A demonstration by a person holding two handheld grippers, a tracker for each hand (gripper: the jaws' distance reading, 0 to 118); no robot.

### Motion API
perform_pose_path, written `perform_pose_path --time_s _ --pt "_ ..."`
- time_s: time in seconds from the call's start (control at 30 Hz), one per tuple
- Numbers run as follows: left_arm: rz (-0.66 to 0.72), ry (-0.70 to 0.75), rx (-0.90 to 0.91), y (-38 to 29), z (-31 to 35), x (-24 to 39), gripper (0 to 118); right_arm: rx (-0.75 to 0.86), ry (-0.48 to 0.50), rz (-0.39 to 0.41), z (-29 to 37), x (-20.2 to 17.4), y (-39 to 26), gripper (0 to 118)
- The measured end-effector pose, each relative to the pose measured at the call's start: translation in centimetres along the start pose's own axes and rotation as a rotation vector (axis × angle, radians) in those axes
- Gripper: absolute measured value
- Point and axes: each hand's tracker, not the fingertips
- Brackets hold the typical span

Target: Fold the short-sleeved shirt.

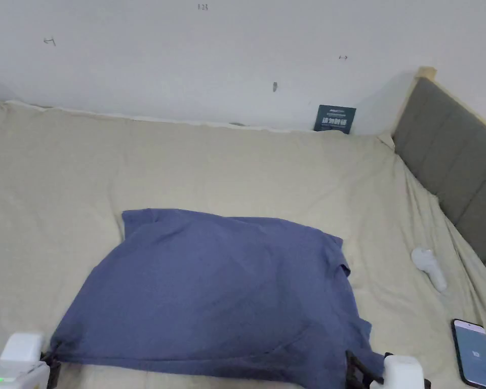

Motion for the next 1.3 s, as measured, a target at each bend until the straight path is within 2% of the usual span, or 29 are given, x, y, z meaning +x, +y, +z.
perform_pose_path --time_s 0.07,0.1,0.13,0.23,0.3,0.37,0.4,0.43,0.47,0.5,0.53,0.57,0.6,0.63,0.67,0.8,1.03,1.17,1.3 --pt "0.025 -0.001 0.043 0.3 1.1 0.3 1 -0.057 -0.038 -0.005 -1.0 0.3 -0.9 107" --pt "0.026 -0.006 0.057 0.6 1.6 0.4 1 -0.108 -0.099 -0.015 -1.6 0.5 -1.2 112" --pt "0.026 -0.001 0.067 1.0 2.2 0.9 1 -0.166 -0.108 -0.032 -2.5 0.7 -1.6 112" --pt "0.041 -0.017 0.080 1.6 3.0 1.2 1 -0.328 -0.031 -0.100 -4.9 1.6 -3.0 112" --pt "0.037 -0.023 0.090 2.0 3.4 1.4 1 -0.417 -0.063 -0.098 -6.0 1.6 -3.9 111" --pt "0.046 -0.027 0.096 1.9 3.8 1.4 1 -0.404 -0.052 -0.094 -6.4 1.8 -5.0 111" --pt "0.060 -0.029 0.096 2.1 3.7 1.3 1 -0.420 -0.046 -0.110 -6.6 2.0 -5.3 109" --pt "0.072 -0.032 0.095 2.0 3.8 1.3 1 -0.448 -0.039 -0.139 -6.8 2.1 -5.6 98" --pt "0.078 -0.032 0.093 1.8 3.9 1.3 1 -0.449 -0.009 -0.173 -6.7 2.4 -5.9 81" --pt "0.080 -0.029 0.091 1.6 4.0 1.3 1 -0.428 0.061 -0.212 -6.4 2.7 -6.1 68" --pt "0.078 -0.025 0.086 1.6 3.7 1.2 1 -0.415 0.057 -0.216 -6.2 2.5 -6.1 61" --pt "0.076 -0.022 0.080 1.5 3.6 1.2 1 -0.419 0.038 -0.174 -5.9 2.4 -5.9 43" --pt "0.077 -0.021 0.076 1.2 3.7 1.2 1 -0.419 0.051 -0.143 -5.3 2.2 -5.6 5" --pt "0.078 -0.020 0.073 0.9 3.8 1.2 1 -0.407 0.068 -0.140 -4.9 2.1 -5.4 2" --pt "0.085 -0.022 0.068 0.9 3.6 1.1 1 -0.357 0.035 -0.118 -4.2 1.7 -4.9 2" --pt "0.129 -0.039 0.067 0.1 4.3 0.8 1 -0.290 0.033 -0.060 -2.2 1.0 -3.2 2" --pt "0.211 -0.090 0.122 0.0 6.7 -1.0 1 -0.107 0.015 -0.048 1.8 2.0 2.6 2" --pt "0.339 -0.130 0.203 4.6 6.2 -1.5 1 -0.072 0.016 -0.072 -0.5 3.1 6.6 2" --pt "0.371 -0.069 0.186 10.2 3.3 -0.1 1 -0.073 0.040 -0.058 -5.2 3.0 10.4 2"
